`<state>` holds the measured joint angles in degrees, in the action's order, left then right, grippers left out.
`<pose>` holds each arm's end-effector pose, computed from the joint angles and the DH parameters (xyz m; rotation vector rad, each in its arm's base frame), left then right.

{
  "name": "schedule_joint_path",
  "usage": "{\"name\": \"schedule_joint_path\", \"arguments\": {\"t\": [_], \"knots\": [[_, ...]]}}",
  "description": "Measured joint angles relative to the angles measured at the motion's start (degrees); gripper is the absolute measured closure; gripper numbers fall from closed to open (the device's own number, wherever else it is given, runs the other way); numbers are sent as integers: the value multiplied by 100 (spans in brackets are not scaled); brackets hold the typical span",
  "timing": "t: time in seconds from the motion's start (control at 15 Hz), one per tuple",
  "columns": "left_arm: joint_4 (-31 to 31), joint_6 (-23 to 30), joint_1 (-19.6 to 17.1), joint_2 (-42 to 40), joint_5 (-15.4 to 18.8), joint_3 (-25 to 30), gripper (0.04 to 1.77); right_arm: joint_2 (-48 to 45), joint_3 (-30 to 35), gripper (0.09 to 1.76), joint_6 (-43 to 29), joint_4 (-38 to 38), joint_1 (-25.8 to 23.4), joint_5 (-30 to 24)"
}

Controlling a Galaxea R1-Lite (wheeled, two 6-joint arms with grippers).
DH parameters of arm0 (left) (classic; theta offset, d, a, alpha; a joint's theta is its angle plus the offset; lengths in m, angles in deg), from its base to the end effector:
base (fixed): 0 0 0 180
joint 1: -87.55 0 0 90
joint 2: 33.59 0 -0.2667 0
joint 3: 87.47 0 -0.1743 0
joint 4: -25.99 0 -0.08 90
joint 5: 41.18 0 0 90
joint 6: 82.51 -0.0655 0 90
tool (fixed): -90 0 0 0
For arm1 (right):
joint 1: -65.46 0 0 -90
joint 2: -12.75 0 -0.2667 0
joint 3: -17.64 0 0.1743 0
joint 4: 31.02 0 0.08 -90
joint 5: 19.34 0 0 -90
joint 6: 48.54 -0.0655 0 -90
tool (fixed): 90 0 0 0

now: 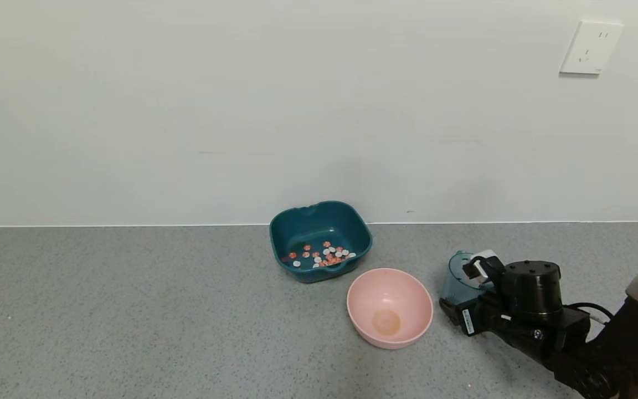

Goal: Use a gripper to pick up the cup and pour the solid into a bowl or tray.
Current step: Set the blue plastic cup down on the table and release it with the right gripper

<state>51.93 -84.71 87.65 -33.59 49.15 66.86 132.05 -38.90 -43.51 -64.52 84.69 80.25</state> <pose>0.0359 -0.0004 0.0748 0.0384 0.0046 -0.0076 0.3213 0.1005 0.0069 -0.2130 0.4881 0.1864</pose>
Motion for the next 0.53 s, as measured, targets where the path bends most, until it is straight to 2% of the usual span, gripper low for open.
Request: {"name": "schedule_joint_path", "arguments": {"t": [0.27,0.53], "knots": [[0,0,0,0,2,0,9,-116,11,22,52,132,-2,-4],[0,0,0,0,2,0,9,-519,-28,19,108,885,2,-6]]}}
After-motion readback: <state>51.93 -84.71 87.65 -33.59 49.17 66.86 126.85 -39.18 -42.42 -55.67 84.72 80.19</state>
